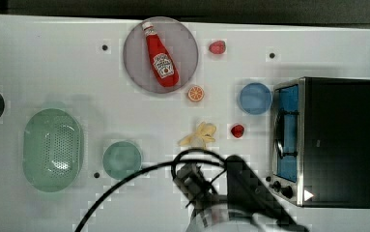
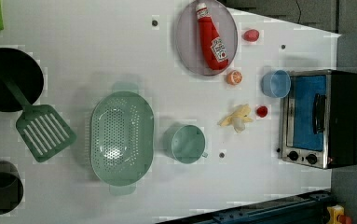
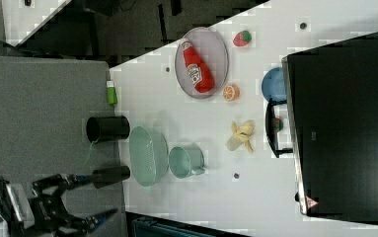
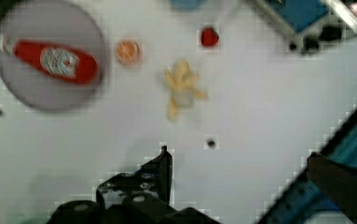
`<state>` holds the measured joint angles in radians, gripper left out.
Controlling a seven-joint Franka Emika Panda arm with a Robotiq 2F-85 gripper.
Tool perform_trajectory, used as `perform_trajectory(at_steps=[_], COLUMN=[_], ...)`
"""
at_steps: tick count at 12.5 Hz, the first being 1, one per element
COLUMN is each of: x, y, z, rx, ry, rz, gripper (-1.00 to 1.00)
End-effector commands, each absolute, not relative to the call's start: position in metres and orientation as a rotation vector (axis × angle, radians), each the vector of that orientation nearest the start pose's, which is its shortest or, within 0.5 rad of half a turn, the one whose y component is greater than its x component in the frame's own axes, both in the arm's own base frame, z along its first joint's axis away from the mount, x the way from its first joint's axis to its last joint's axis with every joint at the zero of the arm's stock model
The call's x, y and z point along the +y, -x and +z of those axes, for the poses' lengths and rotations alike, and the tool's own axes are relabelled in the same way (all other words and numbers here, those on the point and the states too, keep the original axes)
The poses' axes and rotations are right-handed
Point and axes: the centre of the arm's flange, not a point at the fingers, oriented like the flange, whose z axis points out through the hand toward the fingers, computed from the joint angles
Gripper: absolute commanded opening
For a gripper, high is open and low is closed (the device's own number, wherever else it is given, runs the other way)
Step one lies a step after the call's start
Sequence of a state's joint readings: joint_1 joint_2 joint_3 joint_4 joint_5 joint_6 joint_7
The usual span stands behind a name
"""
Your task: Pick banana from table and place on oven.
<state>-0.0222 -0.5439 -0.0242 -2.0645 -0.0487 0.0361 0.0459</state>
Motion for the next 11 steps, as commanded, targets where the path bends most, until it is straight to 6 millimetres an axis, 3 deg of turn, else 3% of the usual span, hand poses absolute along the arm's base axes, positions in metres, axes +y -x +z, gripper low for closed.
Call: perform_trajectory(at_steps=[1, 7, 9, 11], x=[-0.034, -0.035, -0.034, -0.033], y=[-0.429, -0.505, -0.515, -0.512], z=[0.561, 0.431, 0.389, 0.344], rx=[1.410, 1.407, 1.397, 1.390], ry=[2.851, 2.881, 2.878, 2.875], rz=[0.109, 0.177, 0.134, 0.109], gripper=[1.00, 1.00, 1.00, 1.00])
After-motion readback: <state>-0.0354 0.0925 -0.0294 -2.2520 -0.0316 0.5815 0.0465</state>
